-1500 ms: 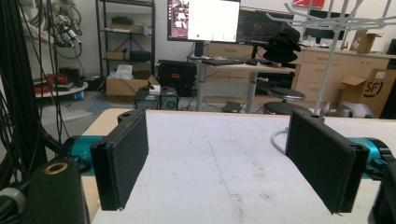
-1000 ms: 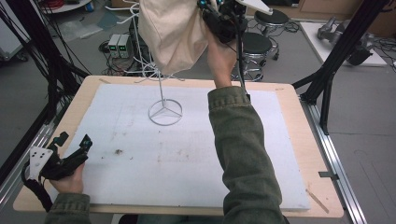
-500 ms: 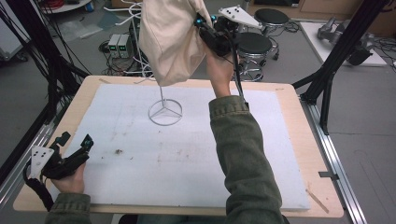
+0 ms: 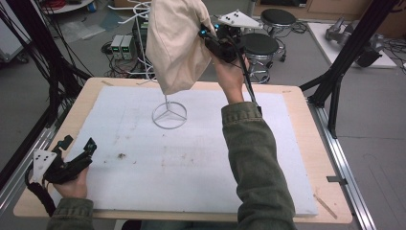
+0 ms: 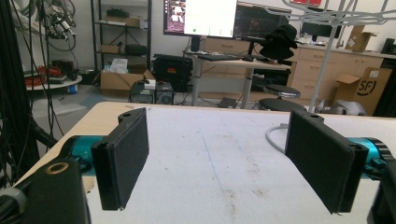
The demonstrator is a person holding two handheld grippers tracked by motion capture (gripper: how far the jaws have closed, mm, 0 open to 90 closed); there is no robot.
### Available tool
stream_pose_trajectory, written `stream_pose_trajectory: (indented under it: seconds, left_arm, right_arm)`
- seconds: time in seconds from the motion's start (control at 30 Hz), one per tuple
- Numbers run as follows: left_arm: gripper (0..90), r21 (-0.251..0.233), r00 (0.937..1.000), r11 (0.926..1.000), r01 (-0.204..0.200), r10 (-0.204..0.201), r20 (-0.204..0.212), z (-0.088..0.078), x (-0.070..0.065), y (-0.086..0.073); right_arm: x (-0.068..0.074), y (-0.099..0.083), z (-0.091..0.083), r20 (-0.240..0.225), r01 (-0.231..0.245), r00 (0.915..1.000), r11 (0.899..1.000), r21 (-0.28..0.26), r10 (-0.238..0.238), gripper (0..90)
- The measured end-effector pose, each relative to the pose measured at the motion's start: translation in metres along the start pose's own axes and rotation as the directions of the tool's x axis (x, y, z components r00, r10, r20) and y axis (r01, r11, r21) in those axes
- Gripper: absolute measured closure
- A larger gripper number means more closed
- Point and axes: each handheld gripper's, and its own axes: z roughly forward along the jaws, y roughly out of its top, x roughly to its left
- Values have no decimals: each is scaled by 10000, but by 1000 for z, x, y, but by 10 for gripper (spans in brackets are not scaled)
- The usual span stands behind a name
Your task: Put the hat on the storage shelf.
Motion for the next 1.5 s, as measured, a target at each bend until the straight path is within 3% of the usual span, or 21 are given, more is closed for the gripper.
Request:
stream_pose_trajectory:
  seconds: [0.2, 0.3, 0.33, 0.6, 0.63, 1.33, 1.43, 1.5]
  left_arm:
    - [219, 62, 10000, 10000, -26, 26, 20, 0, -1, 0]
    - [220, 37, 10000, 10000, -15, 15, 23, 1, -1, 0]
    - [220, 43, 10000, 10000, 0, 0, 15, 0, -1, 0]
    - [220, 43, 10000, 10000, 6, -6, 32, 0, -1, 0]
    - [220, 38, 10000, 10000, 7, -7, 34, 0, 0, 0]
    - [220, -4, 10000, 10000, -2, 2, 52, 0, -1, 0]
    - [220, -13, 10000, 10000, -3, 3, 57, 0, -1, 0]
    - [220, 0, 10000, 10000, -6, 6, 66, 0, -1, 0]
  right_arm:
    - [0, -2, 2, 11, 291, 9996, 9988, 385, -292, 776]
    - [-1, -3, 1, 137, 289, 9995, 9987, 426, -295, 710]
    - [-2, -4, 1, 251, 218, 9994, 9989, 406, -229, 627]
    - [-2, -6, 1, 230, 128, 9996, 9997, 210, -133, 522]
    - [-2, -6, 0, 355, 40, 9994, 9999, 160, -45, 440]
    - [-11, -2, -14, 501, -114, 9987, 9999, -87, 118, 337]
    - [-11, -2, -16, 617, -223, 9978, 9997, -105, 229, 304]
    - [-14, -4, -19, 683, -620, 9957, 9979, -192, 632, 281]
